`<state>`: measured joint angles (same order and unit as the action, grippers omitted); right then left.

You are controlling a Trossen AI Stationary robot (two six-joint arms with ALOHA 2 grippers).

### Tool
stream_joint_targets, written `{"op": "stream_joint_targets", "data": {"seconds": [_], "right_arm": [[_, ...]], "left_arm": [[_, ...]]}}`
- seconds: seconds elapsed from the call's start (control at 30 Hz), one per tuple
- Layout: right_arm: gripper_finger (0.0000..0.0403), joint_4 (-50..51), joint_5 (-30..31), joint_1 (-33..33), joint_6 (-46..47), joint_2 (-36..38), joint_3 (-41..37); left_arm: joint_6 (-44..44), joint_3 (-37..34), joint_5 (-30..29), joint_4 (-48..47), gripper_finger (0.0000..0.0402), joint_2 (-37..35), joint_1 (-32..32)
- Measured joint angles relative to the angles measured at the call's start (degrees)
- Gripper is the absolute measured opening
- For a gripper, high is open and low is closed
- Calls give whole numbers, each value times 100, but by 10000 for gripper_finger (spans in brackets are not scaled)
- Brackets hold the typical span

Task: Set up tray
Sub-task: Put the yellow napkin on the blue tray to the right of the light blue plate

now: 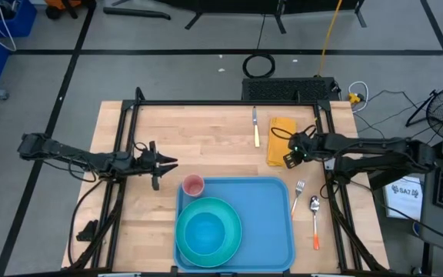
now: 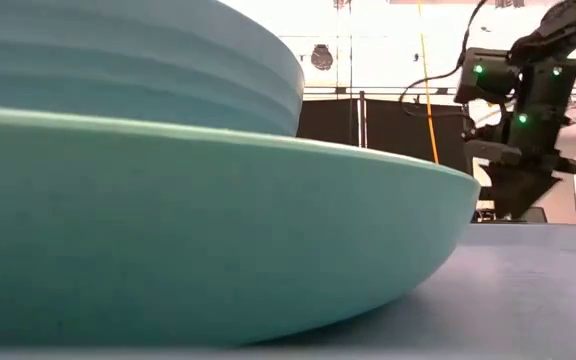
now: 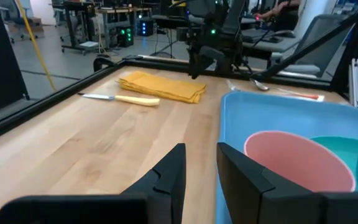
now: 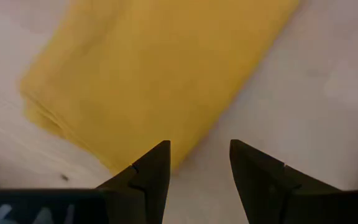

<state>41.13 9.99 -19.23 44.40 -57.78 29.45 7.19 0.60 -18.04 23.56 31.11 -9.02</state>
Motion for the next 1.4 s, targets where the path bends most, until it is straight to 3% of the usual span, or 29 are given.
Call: {"op": "stream_joint_targets", "data": {"seconds": [0.37, 0.67, 0.9, 1.17, 1.4], "right_arm": [[157, -1076, -364, 132, 499, 26, -743], [157, -1323, -389, 135, 597, 271, -858], [157, -2157, -677, 143, 383, 608, -863], [157, -2401, -228, 137, 288, 621, -878], [157, -3540, -108, 134, 589, 621, -1531]], "left_arm": [[2, 0, 0, -30, 93, -2, 0], [4, 0, 0, -28, 93, 0, 0], [6, 0, -2, -17, 93, -1, 0], [48, 2, -4, -19, 93, 0, 0], [55, 2, -4, -17, 93, 0, 0]]}}
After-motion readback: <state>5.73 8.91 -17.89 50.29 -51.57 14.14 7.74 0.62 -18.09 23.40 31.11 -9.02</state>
